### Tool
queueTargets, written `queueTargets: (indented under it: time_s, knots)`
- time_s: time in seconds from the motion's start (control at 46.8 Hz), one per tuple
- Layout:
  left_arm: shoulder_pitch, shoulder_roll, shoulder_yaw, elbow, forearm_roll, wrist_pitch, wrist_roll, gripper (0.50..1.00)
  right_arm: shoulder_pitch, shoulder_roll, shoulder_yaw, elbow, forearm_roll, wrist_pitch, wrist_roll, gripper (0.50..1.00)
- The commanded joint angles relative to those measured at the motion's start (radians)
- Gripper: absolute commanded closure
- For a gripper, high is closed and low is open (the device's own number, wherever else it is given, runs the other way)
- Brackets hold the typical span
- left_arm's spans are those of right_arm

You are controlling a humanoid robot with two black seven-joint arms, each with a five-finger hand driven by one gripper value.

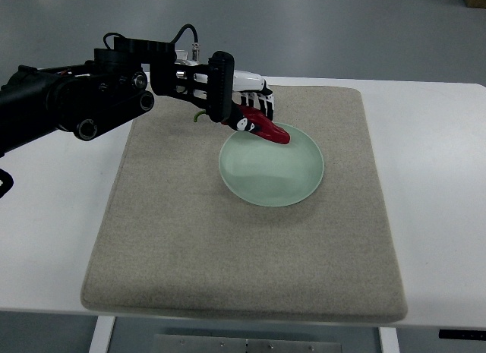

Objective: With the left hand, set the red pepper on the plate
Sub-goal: 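Carry the red pepper with the left hand over the green plate, then open the left hand to release the pepper and lift away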

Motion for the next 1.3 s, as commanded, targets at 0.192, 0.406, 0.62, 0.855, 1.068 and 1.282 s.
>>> queueTargets:
  time_s: [0.192,0.406,0.62,0.855,1.068,1.282]
  knots:
    - [0.046,-0.057,-0.001,0.000,0.000,0.003,0.001,1.000,0.000,0.000,0.000,0.000,0.000,0.000,0.000,0.568]
    - [0.072,-0.068,0.002,0.001,0.002,0.011,-0.001,0.928,0.000,0.000,0.000,0.000,0.000,-0.001,0.000,0.568]
    - [0.080,-0.066,0.000,0.004,0.000,0.011,-0.001,0.759,0.000,0.000,0.000,0.000,0.000,0.000,0.000,0.568]
    - [0.080,-0.060,0.000,0.006,-0.001,0.011,-0.001,0.637,0.000,0.000,0.000,0.000,0.000,0.000,0.000,0.568]
    - [0.079,-0.057,-0.004,0.049,-0.007,0.014,-0.001,0.613,0.000,0.000,0.000,0.000,0.000,-0.001,0.000,0.568]
    - [0.066,-0.052,-0.007,0.167,-0.084,0.014,-0.001,0.564,0.000,0.000,0.000,0.000,0.000,-0.001,0.000,0.568]
